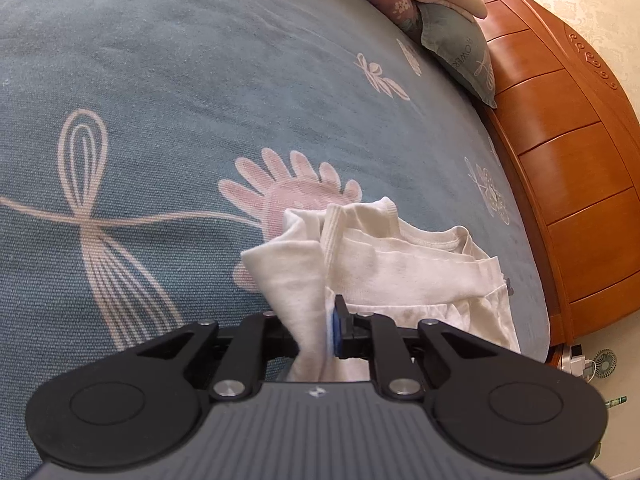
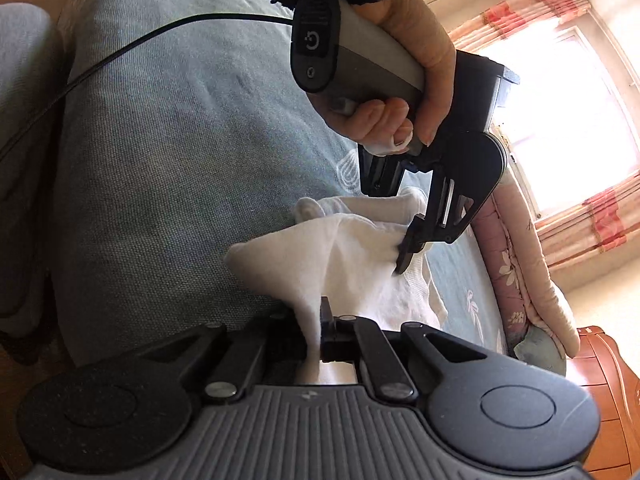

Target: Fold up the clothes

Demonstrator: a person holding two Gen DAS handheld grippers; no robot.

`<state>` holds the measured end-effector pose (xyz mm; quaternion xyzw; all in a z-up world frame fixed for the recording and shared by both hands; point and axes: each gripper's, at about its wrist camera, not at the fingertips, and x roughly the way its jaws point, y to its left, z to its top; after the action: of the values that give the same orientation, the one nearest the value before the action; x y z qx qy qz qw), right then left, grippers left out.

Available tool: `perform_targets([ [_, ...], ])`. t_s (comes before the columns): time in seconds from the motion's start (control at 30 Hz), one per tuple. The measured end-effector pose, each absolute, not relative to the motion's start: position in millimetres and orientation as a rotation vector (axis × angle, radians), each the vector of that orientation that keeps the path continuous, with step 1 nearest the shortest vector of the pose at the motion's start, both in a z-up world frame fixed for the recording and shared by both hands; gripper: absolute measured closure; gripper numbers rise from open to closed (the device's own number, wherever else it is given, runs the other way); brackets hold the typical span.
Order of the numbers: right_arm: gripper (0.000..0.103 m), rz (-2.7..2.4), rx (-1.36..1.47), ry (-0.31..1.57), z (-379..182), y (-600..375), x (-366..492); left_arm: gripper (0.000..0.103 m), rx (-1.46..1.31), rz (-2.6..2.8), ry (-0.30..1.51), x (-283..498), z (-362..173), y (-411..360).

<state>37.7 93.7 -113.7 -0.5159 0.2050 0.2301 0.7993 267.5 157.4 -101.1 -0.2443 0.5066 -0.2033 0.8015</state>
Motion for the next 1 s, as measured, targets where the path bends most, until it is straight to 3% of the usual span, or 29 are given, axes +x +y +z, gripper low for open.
perform_targets([
  [0.47,0.096,0.443,-0.840,0.365,-56,37,19,0.092,-0.309,-0.346,1.030,264,-21,100],
  [1.0,0.095,0.312,-0.523,0.402,-20,-99,42,0.091,-0.082,-0.398,1.007,279,29,-59],
])
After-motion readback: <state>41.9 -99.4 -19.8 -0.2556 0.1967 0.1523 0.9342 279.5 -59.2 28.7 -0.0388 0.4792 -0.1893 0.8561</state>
